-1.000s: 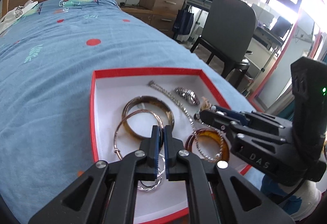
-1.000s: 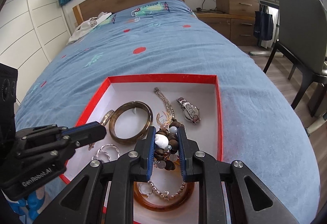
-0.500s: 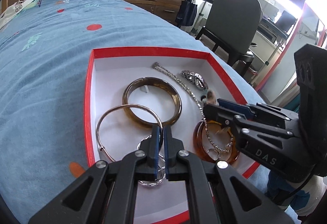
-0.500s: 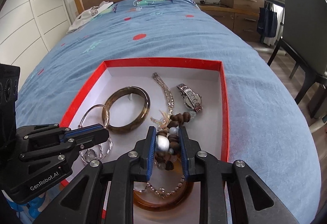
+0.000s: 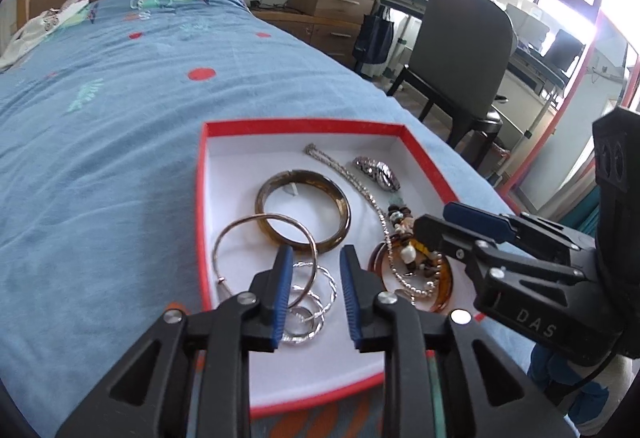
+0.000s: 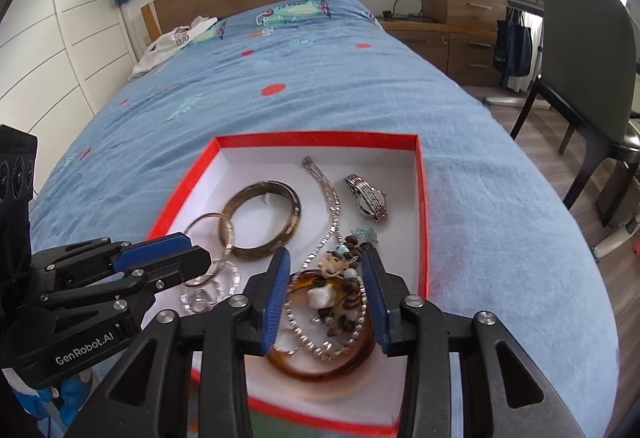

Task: Organize jewelry

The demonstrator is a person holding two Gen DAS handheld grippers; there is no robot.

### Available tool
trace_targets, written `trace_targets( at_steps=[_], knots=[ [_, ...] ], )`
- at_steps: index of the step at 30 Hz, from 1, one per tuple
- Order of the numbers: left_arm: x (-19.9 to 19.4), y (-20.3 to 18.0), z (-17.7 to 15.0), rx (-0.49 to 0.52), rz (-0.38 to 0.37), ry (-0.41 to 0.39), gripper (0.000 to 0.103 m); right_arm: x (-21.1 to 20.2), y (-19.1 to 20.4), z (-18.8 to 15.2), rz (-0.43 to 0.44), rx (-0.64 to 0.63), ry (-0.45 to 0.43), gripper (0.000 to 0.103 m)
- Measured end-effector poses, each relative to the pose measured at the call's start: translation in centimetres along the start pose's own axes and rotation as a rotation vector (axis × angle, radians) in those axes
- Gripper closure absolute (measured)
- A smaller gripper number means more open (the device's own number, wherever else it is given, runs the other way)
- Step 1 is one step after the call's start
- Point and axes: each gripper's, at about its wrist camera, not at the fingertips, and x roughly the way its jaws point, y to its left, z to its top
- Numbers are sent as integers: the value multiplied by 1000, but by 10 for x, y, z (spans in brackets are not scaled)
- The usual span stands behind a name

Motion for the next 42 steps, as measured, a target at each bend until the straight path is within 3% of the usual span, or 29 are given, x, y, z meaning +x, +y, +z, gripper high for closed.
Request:
trace_targets(
  at_steps=[4, 19, 30, 42],
  knots=[
    [-27, 0, -2, -19, 68, -32, 75, -19, 12, -1, 8, 1, -22, 58],
    [-146, 8, -32, -77, 327, -127, 66, -98, 78, -18, 78, -22, -90, 51],
    [-222, 14, -63, -123, 418, -162, 54, -148, 111, -36, 121, -25, -138, 36],
    [-288, 27, -89, -169, 495, -209, 48, -175, 139, -53, 151, -39, -146, 23]
  ],
)
